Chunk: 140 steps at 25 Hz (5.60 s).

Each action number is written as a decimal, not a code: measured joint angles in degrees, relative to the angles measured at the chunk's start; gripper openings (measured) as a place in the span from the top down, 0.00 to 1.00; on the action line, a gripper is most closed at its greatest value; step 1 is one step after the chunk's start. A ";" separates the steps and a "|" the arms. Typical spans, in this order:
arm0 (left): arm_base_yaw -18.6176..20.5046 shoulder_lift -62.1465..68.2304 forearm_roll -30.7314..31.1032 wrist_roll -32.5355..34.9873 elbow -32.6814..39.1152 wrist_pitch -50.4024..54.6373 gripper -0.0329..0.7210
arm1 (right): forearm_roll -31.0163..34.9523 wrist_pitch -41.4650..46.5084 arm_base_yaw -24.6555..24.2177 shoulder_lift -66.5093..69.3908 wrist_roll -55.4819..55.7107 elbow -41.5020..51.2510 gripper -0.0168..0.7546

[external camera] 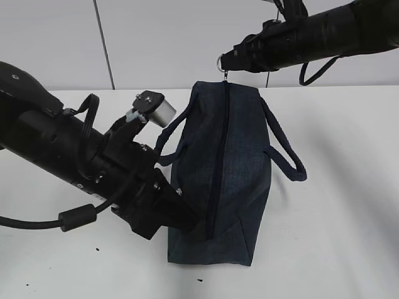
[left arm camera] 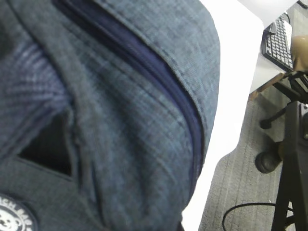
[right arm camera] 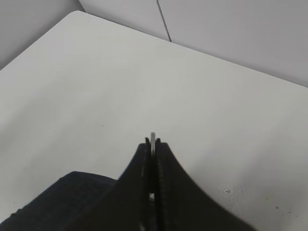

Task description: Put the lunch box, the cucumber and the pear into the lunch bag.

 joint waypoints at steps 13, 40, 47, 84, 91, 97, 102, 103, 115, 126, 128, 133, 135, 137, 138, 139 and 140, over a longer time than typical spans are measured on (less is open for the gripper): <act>-0.06 -0.06 -0.73 -2.77 0.00 3.60 0.51 | 0.00 2.75 -0.13 0.09 0.14 -0.13 0.97; -0.12 -16.33 7.56 -27.22 -6.23 -17.14 0.37 | -2.91 4.36 -0.13 0.09 0.90 -0.25 0.97; -0.12 -4.73 7.45 -33.79 -16.86 -17.35 0.37 | -3.01 8.82 -0.22 0.09 1.24 -0.25 0.97; 5.47 8.54 10.19 -43.72 -25.51 -7.65 0.91 | -3.16 10.26 -0.35 0.09 4.68 -0.27 0.97; 5.57 8.54 10.19 -41.62 -25.71 -5.23 0.93 | -5.89 10.15 -0.39 0.09 7.49 -0.27 0.97; 5.64 8.21 10.19 -38.26 -25.71 -3.23 0.93 | -7.66 9.81 -1.55 0.09 10.44 -0.27 0.97; 5.64 6.84 10.70 -36.67 -25.71 -2.03 0.93 | -7.66 10.43 -1.79 0.77 10.55 -0.85 0.97; 5.64 6.73 10.69 -36.60 -25.71 -1.60 0.93 | -7.66 10.75 -1.79 1.14 10.55 -1.34 0.97; 5.90 4.96 11.73 -34.73 -25.71 1.36 0.93 | -7.64 14.34 -1.79 6.09 12.00 -7.58 0.97; 7.83 2.76 10.60 -32.67 -25.60 3.09 0.93 | -7.34 13.68 -1.79 11.16 12.99 -8.60 0.97; 7.83 2.76 10.36 -32.26 -25.60 3.09 0.93 | -7.34 13.32 -1.79 11.93 13.19 -8.72 0.97; 7.93 2.76 10.00 -32.02 -25.16 2.43 0.93 | -6.33 13.32 -1.79 13.86 13.77 -8.83 0.97; 7.93 2.76 10.00 -32.02 -25.16 2.24 0.93 | -6.22 13.32 -1.79 14.15 13.86 -8.93 0.97; 7.93 2.81 10.00 -32.00 -25.16 2.23 0.93 | -6.14 13.11 -1.79 14.18 13.86 -8.95 0.97; 7.93 2.81 10.00 -31.95 -25.16 2.18 0.93 | -6.14 13.03 -1.79 14.18 13.86 -8.95 0.97; 7.93 2.81 10.00 -31.89 -25.16 2.12 0.93 | -6.14 13.03 -1.79 14.18 13.86 -8.95 0.97; 7.93 2.86 10.00 -31.87 -25.16 2.12 0.93 | -6.14 13.03 -1.79 14.18 13.98 -8.95 0.97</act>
